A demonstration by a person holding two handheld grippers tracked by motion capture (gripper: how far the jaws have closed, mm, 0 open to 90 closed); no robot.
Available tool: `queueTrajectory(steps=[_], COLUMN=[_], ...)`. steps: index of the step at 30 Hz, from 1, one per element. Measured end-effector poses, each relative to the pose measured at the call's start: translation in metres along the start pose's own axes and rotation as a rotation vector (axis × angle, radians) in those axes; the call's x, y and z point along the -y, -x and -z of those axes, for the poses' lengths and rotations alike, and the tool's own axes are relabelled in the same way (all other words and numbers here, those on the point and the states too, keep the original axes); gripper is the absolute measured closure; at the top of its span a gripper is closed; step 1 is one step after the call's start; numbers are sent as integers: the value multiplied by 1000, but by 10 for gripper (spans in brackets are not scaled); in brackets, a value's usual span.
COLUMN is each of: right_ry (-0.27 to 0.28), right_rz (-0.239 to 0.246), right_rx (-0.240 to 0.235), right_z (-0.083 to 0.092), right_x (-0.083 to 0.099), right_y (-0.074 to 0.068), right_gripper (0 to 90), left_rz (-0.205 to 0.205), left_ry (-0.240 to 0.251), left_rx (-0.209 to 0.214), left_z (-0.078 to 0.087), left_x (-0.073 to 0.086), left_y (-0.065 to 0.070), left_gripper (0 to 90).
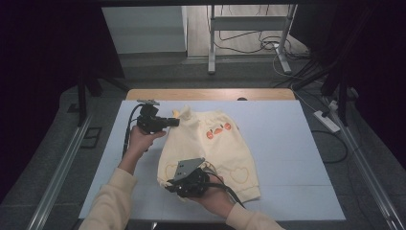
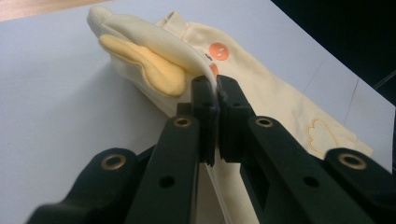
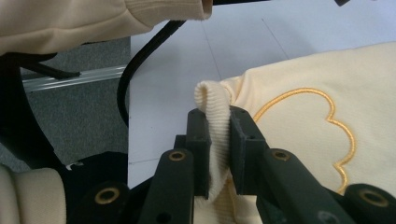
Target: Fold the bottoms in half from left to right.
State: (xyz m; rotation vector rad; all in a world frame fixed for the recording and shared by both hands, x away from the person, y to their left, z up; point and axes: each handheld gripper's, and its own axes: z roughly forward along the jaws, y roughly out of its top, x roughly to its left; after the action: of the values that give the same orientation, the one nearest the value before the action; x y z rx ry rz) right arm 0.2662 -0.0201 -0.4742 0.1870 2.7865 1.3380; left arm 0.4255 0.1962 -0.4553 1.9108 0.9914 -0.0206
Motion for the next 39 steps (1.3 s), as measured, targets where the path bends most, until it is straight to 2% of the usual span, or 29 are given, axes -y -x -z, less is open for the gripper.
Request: queueTrajectory(steps=[3,6,8,13,20,27,33,39], right_ry=[12,50,61,34,29,100,98,96], right_rz=[3,19,29,14,9,32,25,14], right_rx=[-3,-7,-8,-17,-16,-13,-15,-15], right_z=[0,5,8,3,1,10,13,15], right_x=[-2,-10,-14,-8,-5,-17,-16,-11], right_y=[0,-4,-7,-3,-1,-8,-8,-4], right_gripper=[789,790,790,790,790,792,792,792], left_rz=[-9,-20,-16,4,8,1,13,23], left_ry=[28,63,76,44,57,125,83,75], left_rx=[-3,-3,-4,-15,-20,-20,-31,-29], left_z=[8,21,27,20,24,49,38,31], left_x=[-2,-5,-4,2,1,-2,1,2], left_y=[3,6,6,0,-1,3,1,-3], left_gripper=[858,858,858,858,859,859,858,858])
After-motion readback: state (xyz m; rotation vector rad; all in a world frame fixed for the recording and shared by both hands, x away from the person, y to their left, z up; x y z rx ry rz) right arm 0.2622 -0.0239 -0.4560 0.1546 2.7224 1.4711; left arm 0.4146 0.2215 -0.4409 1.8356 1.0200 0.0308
